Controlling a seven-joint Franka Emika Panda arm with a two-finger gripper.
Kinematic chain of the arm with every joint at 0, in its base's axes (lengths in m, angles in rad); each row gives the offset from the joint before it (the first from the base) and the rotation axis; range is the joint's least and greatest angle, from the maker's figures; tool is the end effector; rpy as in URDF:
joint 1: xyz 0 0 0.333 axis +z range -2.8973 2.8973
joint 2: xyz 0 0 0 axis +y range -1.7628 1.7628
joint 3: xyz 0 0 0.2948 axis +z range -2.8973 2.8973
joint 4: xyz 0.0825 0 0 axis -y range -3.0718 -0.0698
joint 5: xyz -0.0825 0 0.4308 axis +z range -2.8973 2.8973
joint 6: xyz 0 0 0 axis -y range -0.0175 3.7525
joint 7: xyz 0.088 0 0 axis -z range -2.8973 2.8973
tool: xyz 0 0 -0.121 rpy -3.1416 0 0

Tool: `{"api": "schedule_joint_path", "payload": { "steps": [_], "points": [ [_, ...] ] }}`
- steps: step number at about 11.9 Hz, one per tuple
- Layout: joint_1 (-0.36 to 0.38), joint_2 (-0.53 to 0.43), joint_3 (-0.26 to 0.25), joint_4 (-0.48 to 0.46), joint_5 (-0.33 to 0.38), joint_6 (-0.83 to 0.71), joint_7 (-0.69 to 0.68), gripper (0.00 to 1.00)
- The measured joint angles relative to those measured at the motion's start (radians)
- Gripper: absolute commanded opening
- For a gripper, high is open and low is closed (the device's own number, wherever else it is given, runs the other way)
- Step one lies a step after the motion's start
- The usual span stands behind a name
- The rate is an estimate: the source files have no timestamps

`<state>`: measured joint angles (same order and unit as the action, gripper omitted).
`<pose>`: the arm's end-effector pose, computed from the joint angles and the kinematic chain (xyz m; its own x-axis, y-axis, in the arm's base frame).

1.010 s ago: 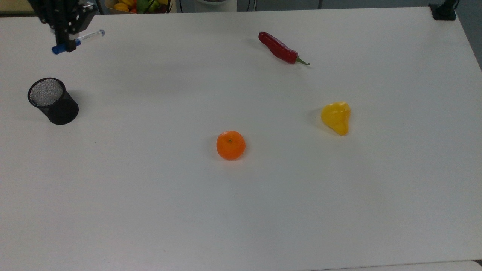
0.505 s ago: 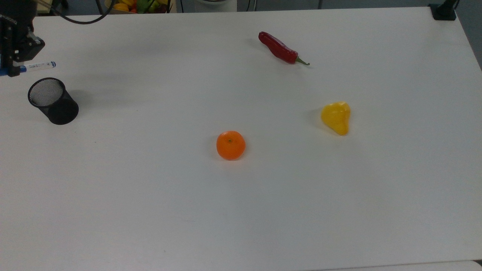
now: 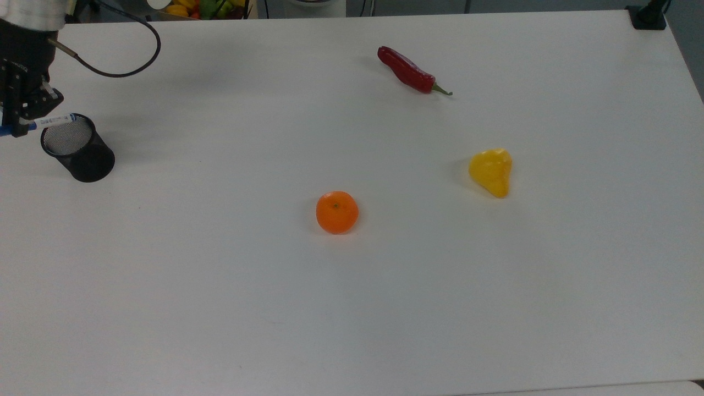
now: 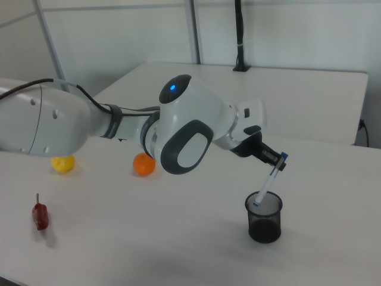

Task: Place marker
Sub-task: 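Carry the marker over the black mesh pen cup, then lower the marker into the pen cup and open the gripper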

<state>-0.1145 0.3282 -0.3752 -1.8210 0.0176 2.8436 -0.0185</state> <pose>0.6470 -0.3222 0.3975 0.7082 -0.2721 0.6515 -0.4469 -0.8871 0.1153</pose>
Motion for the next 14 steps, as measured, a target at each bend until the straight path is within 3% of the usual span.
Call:
{"api": "schedule_joint_path", "payload": {
  "steps": [2,3,6,7,10,14],
  "points": [
    [0.0,0.021,0.0,-0.001,0.0,0.0,0.0,0.03],
    [0.0,0.031,0.0,-0.001,0.0,0.0,0.0,0.13],
    [0.0,0.046,0.0,-0.001,0.0,0.001,0.0,0.47],
    [0.0,0.047,0.0,-0.001,0.0,0.001,0.0,0.7],
    [0.0,0.047,0.0,-0.001,0.0,0.001,0.0,0.98],
    [0.0,0.047,0.0,0.0,0.0,0.001,0.0,1.0]
  ]
}}
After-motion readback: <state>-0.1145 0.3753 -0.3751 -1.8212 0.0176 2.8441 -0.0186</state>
